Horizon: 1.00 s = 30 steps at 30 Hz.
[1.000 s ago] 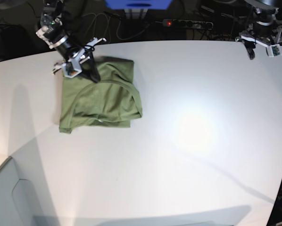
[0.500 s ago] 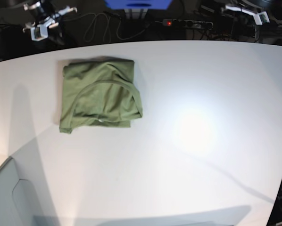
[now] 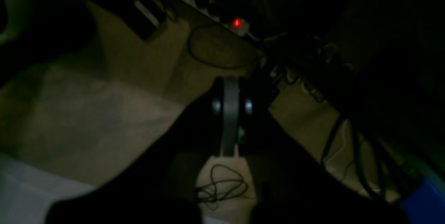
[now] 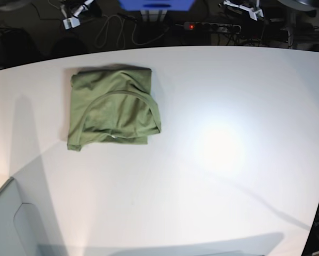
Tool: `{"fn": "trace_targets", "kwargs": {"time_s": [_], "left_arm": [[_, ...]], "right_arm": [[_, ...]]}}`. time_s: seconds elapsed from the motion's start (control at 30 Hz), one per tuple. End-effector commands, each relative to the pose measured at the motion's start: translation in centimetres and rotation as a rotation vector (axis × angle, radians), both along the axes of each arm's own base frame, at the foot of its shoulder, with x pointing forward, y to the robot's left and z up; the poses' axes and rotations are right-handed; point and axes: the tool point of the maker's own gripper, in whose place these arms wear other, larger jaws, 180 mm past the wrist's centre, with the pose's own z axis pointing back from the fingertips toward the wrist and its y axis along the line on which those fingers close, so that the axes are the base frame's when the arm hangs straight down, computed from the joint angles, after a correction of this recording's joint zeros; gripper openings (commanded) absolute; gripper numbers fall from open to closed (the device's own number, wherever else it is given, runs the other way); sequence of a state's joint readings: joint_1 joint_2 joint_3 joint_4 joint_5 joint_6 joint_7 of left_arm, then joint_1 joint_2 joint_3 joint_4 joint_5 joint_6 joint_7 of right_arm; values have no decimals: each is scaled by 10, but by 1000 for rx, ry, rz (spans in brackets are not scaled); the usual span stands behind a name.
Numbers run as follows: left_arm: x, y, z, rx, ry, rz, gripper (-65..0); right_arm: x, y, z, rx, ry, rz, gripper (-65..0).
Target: Fold the T-shirt properly
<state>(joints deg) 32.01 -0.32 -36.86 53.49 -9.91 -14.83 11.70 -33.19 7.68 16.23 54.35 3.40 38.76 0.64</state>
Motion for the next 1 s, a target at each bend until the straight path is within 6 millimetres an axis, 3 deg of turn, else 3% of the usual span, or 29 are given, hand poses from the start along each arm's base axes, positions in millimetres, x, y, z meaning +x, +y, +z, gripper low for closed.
{"fn": "trace_targets", "kwargs": {"time_s": [0.0,0.17,0.23,0.37,0.53,0.6,0.7,0.8,0.97], "left_arm": [[-3,3,-1,19,-15,2,-650],[-8,-44,-42,-62,37,-92,-650],[-8,-53,-53,-92,64,-136,-650],[-14,-79,-66,-159,112,-185,-650],[-12,-100,-69,-199,123,-276,-650],[-12,-108,-70,-215,128,-316,-650],[-12,-117,-70,-231,130,-367,-650],[1,-119,-72,-233,116,-388,-650],[3,-121,-72,-236,114,-396,-650]], "right_arm": [[-4,1,-1,26,-3,-4,-650],[-16,40,-33,122,102,84,-650],[-22,44,-47,95,158,109,-650],[-26,29,-74,-80,211,90,-650],[-16,27,-88,-229,200,63,-650],[-19,17,-94,-314,219,36,-650],[-16,-3,-99,-438,233,4,-650],[-18,-22,-101,-533,245,-17,-650],[-18,-33,-101,-573,248,-22,-650]]}}
